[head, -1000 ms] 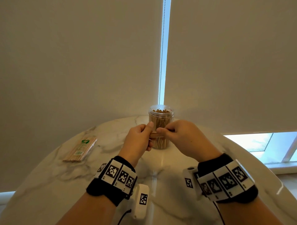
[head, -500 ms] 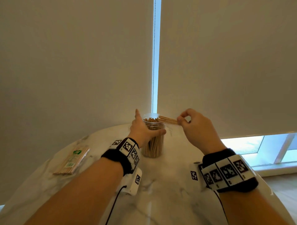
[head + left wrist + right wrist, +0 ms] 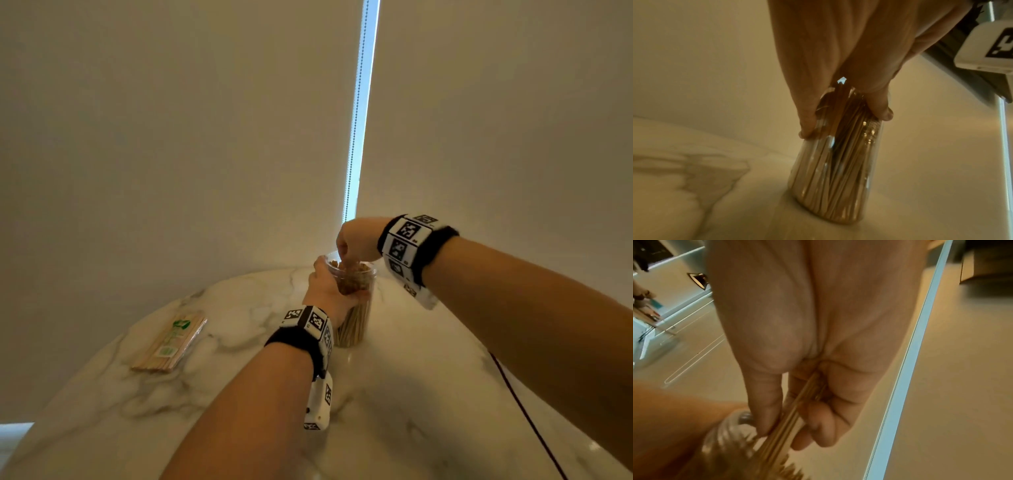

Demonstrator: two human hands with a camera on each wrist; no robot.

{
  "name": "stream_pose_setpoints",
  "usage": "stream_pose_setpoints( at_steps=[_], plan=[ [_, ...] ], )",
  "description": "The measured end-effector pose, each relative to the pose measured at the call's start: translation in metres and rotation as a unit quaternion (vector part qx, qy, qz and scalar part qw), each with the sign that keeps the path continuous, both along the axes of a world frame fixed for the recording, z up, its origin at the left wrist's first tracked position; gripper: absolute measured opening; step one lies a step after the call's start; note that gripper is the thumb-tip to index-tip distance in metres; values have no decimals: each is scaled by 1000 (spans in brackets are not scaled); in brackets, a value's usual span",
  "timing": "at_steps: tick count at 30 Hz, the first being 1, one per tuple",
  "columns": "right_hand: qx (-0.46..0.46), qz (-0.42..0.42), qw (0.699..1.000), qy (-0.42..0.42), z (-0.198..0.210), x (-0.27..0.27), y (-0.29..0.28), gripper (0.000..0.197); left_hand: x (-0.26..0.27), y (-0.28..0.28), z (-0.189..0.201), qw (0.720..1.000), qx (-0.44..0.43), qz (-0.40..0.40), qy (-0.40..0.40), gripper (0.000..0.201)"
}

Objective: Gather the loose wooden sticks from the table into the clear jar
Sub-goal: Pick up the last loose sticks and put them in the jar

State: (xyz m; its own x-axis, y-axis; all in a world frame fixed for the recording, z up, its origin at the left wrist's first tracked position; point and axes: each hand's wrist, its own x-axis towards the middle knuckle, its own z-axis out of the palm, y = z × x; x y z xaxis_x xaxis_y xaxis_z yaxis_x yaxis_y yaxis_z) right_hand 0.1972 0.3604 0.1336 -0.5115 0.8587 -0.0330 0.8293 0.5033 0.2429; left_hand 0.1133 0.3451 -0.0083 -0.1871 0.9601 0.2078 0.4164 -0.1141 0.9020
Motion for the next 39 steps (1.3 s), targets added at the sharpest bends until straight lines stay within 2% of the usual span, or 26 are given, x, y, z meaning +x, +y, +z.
stream_pose_setpoints(
  at_steps=[3,7,10,12,14,15,18,21,22,25,29,32,36,39],
  plan=[
    [-36,-31,998,32,-15,-13,8,34,1,0,1,1000,-7,12,19,110],
    [-71,-37,985,155,-19,-6,18,24,2,-1,3,1000,-13,17,19,109],
    [-103,-43,972,207,-24,7,22,16,3,-2,3,1000,-17,15,16,107],
    [-153,-57,954,251,-20,16,27,18,4,-4,4,1000,-15,16,7,109],
    [-219,-75,919,318,-15,26,33,12,5,-5,4,1000,-15,20,7,111],
    [-216,-72,917,328,-15,29,35,7,5,-5,3,1000,-15,23,11,112],
    [-83,-35,968,232,-24,28,32,4,6,-5,4,999,-21,21,12,115],
    [-53,-13,987,149,-30,19,26,12,6,-6,4,999,-25,20,10,115],
    [-57,-19,988,140,-28,18,25,13,6,-7,4,999,-23,20,14,114],
    [-52,-35,981,183,-25,22,31,11,5,-6,3,999,-20,22,17,114],
    [-25,-32,983,177,-30,23,32,11,4,-7,2,999,-21,21,14,116],
    [-49,-30,971,233,-27,23,33,14,3,-6,2,1000,-18,18,15,114],
    [-67,9,979,194,-37,16,27,14,3,-7,3,1000,-23,13,15,111],
    [-79,2,972,220,-33,18,28,13,2,-7,3,1000,-22,13,9,109]
  ],
)
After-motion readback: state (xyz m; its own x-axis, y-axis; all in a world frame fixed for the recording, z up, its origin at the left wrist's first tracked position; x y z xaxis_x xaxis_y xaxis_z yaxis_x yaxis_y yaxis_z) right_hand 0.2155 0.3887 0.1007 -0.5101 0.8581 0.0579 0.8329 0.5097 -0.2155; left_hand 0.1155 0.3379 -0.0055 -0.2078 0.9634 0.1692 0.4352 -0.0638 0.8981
